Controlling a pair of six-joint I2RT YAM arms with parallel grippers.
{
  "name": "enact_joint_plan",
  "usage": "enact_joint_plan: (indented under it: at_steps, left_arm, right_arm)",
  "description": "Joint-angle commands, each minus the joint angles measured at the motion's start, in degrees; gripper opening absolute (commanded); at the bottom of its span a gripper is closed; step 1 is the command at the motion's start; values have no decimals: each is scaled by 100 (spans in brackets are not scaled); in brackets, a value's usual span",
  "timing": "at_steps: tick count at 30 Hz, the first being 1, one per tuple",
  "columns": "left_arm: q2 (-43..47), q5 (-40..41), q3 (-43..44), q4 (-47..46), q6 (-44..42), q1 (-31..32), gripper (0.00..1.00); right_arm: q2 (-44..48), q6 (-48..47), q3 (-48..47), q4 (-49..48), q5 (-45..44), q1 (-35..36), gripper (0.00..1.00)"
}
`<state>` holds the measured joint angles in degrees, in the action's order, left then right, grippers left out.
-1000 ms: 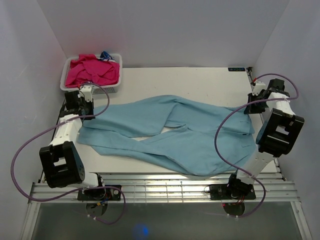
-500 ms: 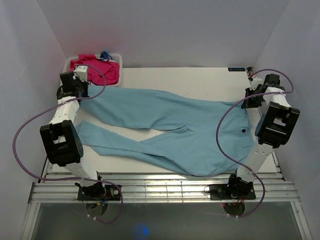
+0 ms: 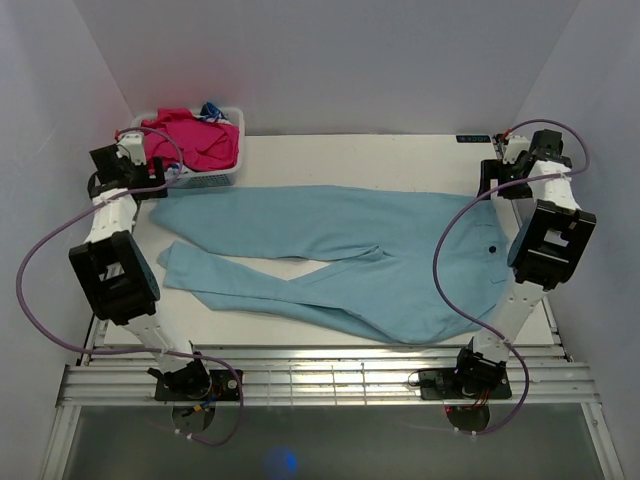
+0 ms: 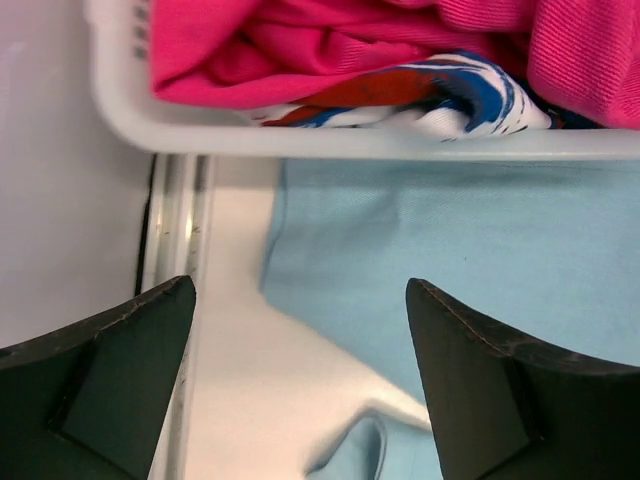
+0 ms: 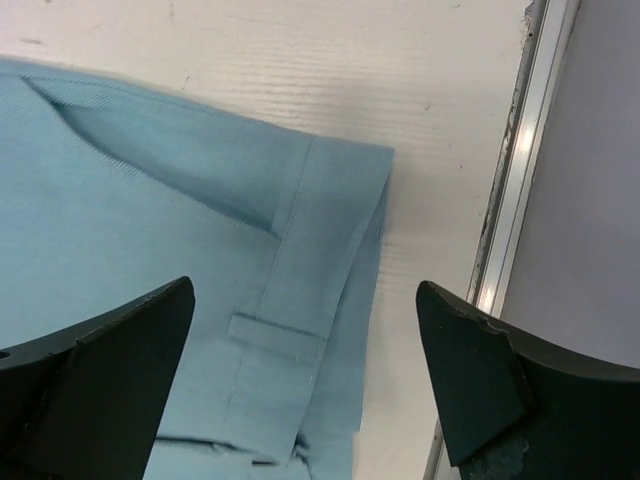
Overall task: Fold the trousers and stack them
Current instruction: Flatten the trousers out
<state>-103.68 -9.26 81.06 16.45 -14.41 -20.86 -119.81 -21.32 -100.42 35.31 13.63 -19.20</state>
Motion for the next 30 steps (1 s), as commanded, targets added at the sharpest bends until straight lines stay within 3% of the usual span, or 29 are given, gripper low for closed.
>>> enact_joint_plan:
  at_steps: [1, 4, 7, 17, 23, 25, 26, 28, 29, 30]
  left_arm:
    - [831, -944, -204, 287, 141, -672, 97]
    - [622, -2296, -161, 796, -52, -1340, 96]
    - [121, -3220, -81, 1289, -560, -1579, 93]
    - [-881, -3916, -354, -9, 130, -1605, 91]
    - [-1286, -3663, -345, -818, 501, -1430, 86]
    - [-1339, -3636, -284, -932, 554, -1333, 78]
    - [-1365, -3653, -257, -924, 554, -1272, 64]
    - [-1296, -3802, -170, -889, 694, -1236, 47]
    - [-1226, -3855, -126, -811, 755, -1201, 33]
    - [-1016, -3838, -99, -627, 869, -1175, 4]
  right_arm:
    - [871, -416, 145, 440, 262, 4, 97]
    - [1030, -741, 295, 1116, 851, 56, 94]
    - [968, -1023, 391, 1619, 1098, 136, 90]
    - [1047, -1322, 1349, 1505, 1151, 145, 87]
    - [1082, -1410, 1710, 1417, 1037, 145, 86]
    - [1065, -1401, 1658, 1426, 1037, 145, 85]
    - [1056, -1392, 1631, 1435, 1037, 145, 85]
    - [1056, -1392, 1579, 1444, 1010, 145, 84]
    - [1065, -1401, 1561, 1444, 1002, 145, 83]
    - [1065, -1410, 1561, 1452, 967, 145, 82]
